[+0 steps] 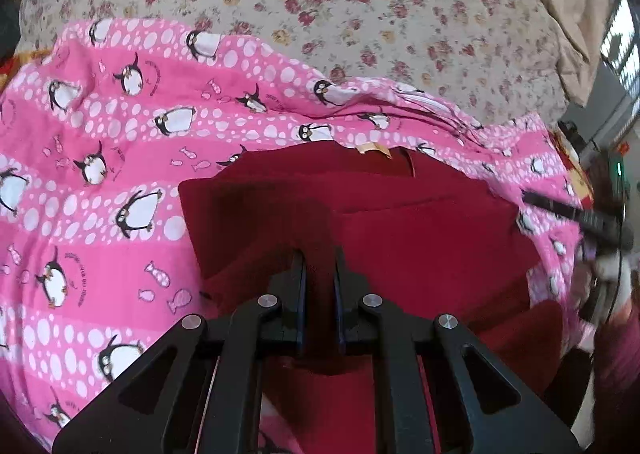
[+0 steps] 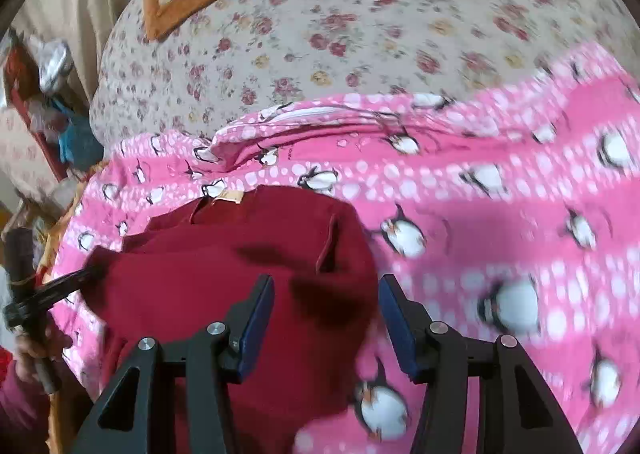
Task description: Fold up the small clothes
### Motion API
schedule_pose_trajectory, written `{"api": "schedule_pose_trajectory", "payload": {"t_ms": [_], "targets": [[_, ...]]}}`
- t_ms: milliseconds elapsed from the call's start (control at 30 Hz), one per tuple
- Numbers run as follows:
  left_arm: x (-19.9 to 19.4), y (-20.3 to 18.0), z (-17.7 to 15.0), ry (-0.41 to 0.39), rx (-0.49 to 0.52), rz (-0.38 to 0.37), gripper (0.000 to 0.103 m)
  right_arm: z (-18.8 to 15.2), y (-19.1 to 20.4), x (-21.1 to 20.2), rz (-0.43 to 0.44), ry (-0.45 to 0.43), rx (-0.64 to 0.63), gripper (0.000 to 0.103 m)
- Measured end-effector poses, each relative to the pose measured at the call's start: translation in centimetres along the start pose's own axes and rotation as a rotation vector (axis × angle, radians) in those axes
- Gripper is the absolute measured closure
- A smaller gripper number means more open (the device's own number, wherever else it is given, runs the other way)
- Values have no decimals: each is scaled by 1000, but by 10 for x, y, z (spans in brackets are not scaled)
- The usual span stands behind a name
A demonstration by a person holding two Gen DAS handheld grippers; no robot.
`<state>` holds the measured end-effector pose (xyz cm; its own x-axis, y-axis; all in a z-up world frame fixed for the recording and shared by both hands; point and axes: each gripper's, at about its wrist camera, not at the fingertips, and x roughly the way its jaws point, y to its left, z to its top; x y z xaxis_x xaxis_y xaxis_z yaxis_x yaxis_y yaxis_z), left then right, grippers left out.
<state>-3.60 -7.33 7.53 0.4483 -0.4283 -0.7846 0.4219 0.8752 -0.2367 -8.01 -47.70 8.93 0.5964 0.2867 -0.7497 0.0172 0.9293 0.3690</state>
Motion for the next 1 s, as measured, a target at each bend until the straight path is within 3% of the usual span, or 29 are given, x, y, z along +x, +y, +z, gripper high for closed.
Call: {"api": "schedule_pose_trajectory", "payload": {"t_ms": [100, 200, 267, 433, 533, 600, 767, 800, 867, 1000], "targets": [[-5, -7, -8, -13, 23, 6, 93, 18, 19, 18, 128, 34, -2, 51], [-8, -11, -9, -28, 30, 8, 93, 31, 45, 48, 139, 92, -29, 51], [-14, -16, -9, -43, 47, 8, 93, 39, 67, 72, 105, 171, -111, 51], [-34, -27, -1, -93, 93, -16, 93, 33, 109, 111, -150, 398, -486, 51], [-37, -33, 5, -112, 108, -36, 93, 19, 104, 105, -348, 452, -664, 51], [-34, -37, 6, -109, 111, -53, 93, 17, 84, 92, -487, 463, -716, 51], [-23, -48, 5, -94, 122, -69, 93, 26, 25, 61, -711, 424, -678, 51], [-22, -49, 5, -94, 125, -65, 93, 30, 15, 52, -696, 402, -623, 51], [-22, -48, 5, -97, 131, -51, 93, 38, 5, 39, -588, 359, -510, 51], [-24, -40, 7, -96, 116, -40, 93, 39, -8, 22, -244, 266, -280, 51]]}}
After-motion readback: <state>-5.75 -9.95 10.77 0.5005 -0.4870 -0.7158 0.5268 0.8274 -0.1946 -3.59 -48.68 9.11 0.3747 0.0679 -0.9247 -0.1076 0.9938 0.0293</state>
